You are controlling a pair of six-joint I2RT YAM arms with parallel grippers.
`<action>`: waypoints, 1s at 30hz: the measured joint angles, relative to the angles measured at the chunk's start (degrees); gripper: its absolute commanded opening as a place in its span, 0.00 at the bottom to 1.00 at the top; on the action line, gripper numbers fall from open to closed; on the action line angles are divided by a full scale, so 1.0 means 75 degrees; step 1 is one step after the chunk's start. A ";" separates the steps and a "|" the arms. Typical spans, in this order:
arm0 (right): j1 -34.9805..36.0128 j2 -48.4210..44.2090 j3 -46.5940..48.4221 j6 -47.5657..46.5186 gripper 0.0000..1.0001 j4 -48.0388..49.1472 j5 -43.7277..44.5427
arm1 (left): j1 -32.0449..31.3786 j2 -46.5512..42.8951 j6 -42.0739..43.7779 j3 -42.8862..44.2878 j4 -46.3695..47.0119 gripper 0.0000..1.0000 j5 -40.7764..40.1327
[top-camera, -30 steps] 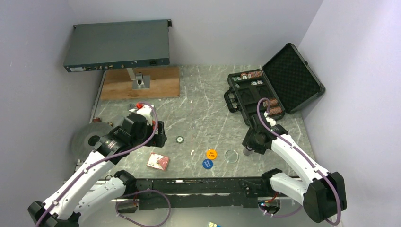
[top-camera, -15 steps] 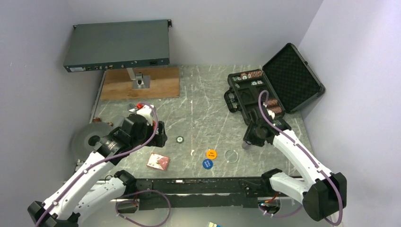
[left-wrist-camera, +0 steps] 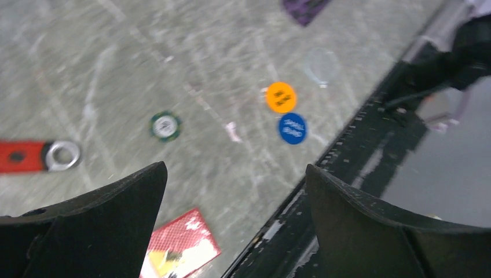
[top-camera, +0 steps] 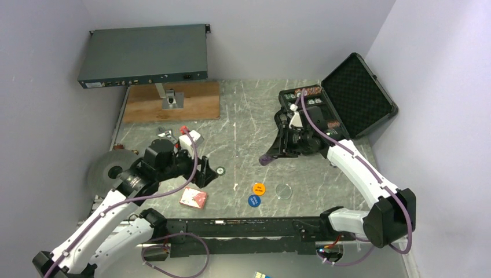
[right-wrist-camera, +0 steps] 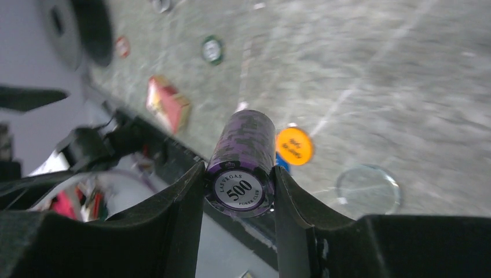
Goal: Pack up texas hold em set
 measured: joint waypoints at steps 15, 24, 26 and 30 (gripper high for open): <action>0.0472 0.0565 0.0825 -0.1107 0.00 0.0163 -0.3287 | -0.1218 0.2171 0.1137 0.1256 0.2398 0.89 0.2585; 0.0568 0.0560 0.0828 -0.1137 0.00 0.0041 -0.3669 | -0.1405 0.2906 0.1883 0.1343 0.2920 0.82 0.2681; 0.0609 0.0560 0.0828 -0.1113 0.00 0.0041 -0.3684 | -0.1475 0.3075 0.2005 0.1422 0.2923 0.81 0.2675; 0.0688 0.0562 0.0828 -0.1061 0.00 0.0055 -0.3710 | -0.1676 0.3343 0.2186 0.1559 0.2926 0.77 0.2611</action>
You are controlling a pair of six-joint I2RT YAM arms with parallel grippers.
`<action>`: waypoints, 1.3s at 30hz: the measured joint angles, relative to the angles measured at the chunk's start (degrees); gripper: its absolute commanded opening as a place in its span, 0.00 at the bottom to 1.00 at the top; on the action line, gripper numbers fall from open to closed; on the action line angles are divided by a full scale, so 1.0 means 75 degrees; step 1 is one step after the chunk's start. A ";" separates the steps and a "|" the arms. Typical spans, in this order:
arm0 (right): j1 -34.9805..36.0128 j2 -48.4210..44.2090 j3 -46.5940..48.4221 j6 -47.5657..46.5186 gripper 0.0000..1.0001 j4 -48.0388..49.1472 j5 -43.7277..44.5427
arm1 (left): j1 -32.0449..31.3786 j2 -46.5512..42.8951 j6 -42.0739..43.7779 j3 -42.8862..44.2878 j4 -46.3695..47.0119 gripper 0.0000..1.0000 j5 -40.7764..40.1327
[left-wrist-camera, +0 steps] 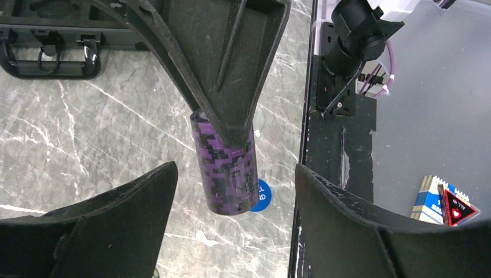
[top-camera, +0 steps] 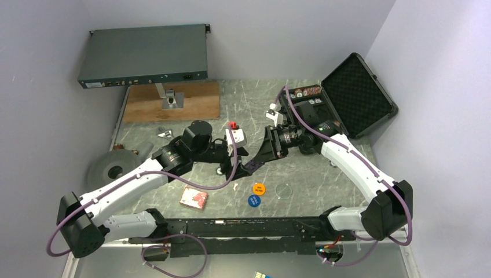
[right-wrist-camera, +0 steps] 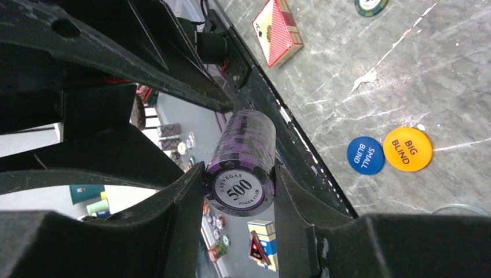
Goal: Pack up texas hold em set
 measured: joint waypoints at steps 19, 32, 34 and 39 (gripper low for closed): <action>0.0076 0.0073 0.0082 0.0064 0.00 -0.0020 0.0003 | -0.0490 0.0775 0.0341 0.0402 -0.0265 0.67 -0.0664; 0.0085 0.0073 0.0125 0.0096 0.83 0.0032 0.0111 | -0.0629 0.0909 0.0326 0.0402 -0.0347 0.00 -0.0985; 0.0090 0.0073 0.0128 0.0172 1.00 0.0012 0.0076 | -0.0632 0.0912 0.0347 0.0402 -0.0338 0.00 -0.1029; 0.0146 -0.0055 0.0670 0.0125 1.00 -0.0195 0.1396 | -0.0662 0.0985 0.0350 0.0402 -0.0597 0.00 -0.1247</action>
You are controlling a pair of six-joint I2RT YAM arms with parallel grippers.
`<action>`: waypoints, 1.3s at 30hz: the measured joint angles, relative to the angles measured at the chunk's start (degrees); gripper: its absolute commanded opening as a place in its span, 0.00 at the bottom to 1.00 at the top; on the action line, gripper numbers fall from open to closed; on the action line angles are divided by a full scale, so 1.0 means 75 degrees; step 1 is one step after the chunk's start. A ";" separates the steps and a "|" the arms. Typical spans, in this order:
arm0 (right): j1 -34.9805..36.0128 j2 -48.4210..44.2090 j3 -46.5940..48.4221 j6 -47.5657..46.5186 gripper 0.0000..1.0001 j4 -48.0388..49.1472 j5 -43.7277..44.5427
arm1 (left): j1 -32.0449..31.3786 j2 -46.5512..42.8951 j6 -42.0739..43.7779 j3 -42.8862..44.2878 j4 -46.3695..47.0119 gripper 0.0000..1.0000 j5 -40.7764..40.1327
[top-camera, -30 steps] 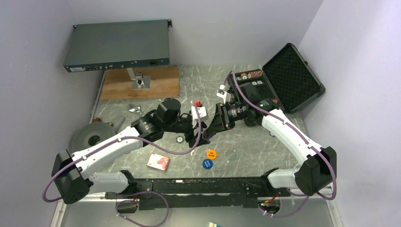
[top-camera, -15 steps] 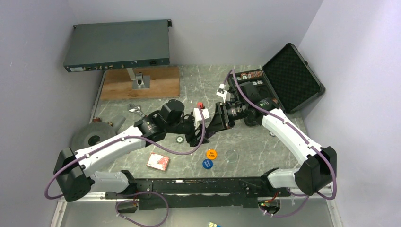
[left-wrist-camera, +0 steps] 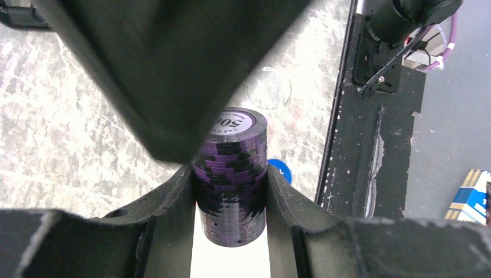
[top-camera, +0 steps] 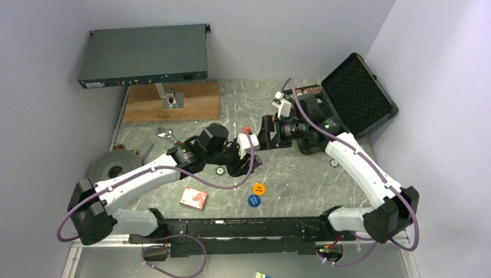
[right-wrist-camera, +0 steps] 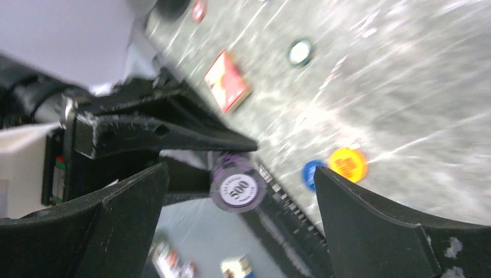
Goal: Pack up texas hold em set
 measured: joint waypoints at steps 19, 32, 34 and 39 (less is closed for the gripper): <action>-0.0041 -0.4672 -0.0125 0.0356 0.98 0.1891 0.8291 | -0.0009 0.3034 0.0187 0.3077 -0.0548 0.00 -0.1099; -0.0041 -0.5030 -0.0242 0.0184 0.98 0.1923 0.8422 | -0.0006 0.5852 0.0204 0.5840 -0.0490 0.00 -0.0440; -0.0041 -0.5138 -0.0312 0.0184 0.98 0.1993 0.8422 | -0.0006 0.6167 0.0169 0.6097 -0.0332 0.00 -0.0265; -0.0041 -0.5234 -0.0548 0.0189 0.98 0.2040 0.8393 | -0.0006 0.7015 -0.0038 0.6869 0.0125 0.00 0.0143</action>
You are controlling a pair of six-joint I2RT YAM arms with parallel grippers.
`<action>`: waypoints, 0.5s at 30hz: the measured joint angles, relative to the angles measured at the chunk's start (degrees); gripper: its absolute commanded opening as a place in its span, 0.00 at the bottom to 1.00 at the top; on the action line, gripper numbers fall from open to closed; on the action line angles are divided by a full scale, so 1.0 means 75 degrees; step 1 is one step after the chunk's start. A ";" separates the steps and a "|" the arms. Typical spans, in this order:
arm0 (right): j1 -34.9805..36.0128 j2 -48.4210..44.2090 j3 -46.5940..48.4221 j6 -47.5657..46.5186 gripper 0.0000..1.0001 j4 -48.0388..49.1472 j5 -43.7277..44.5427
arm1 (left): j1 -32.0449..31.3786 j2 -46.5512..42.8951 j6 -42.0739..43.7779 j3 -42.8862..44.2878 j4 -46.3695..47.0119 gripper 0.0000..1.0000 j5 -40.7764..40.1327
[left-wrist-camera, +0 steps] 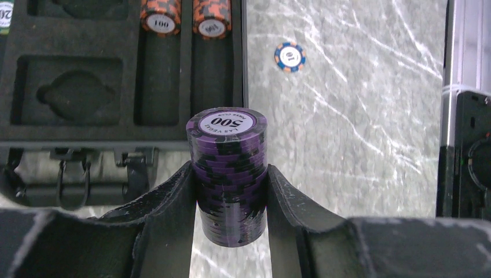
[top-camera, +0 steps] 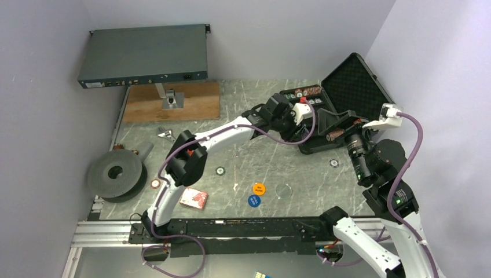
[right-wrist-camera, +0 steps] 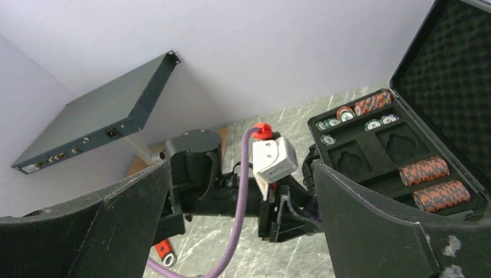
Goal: Pack up texas hold em set
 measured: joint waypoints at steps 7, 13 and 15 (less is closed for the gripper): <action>0.0000 -0.0067 -0.0184 0.0003 0.98 -0.0023 -0.0076 | 0.0000 0.1139 -0.0391 0.0973 0.0667 0.00 0.0399; 0.0000 -0.0219 -0.0303 0.0003 0.98 -0.0029 -0.0096 | 0.0000 0.1702 -0.0708 0.1186 0.1285 0.00 0.0527; 0.0000 -0.0271 -0.0376 0.0003 0.98 -0.0032 -0.0096 | 0.0000 0.1842 -0.0839 0.1186 0.1460 0.00 0.0557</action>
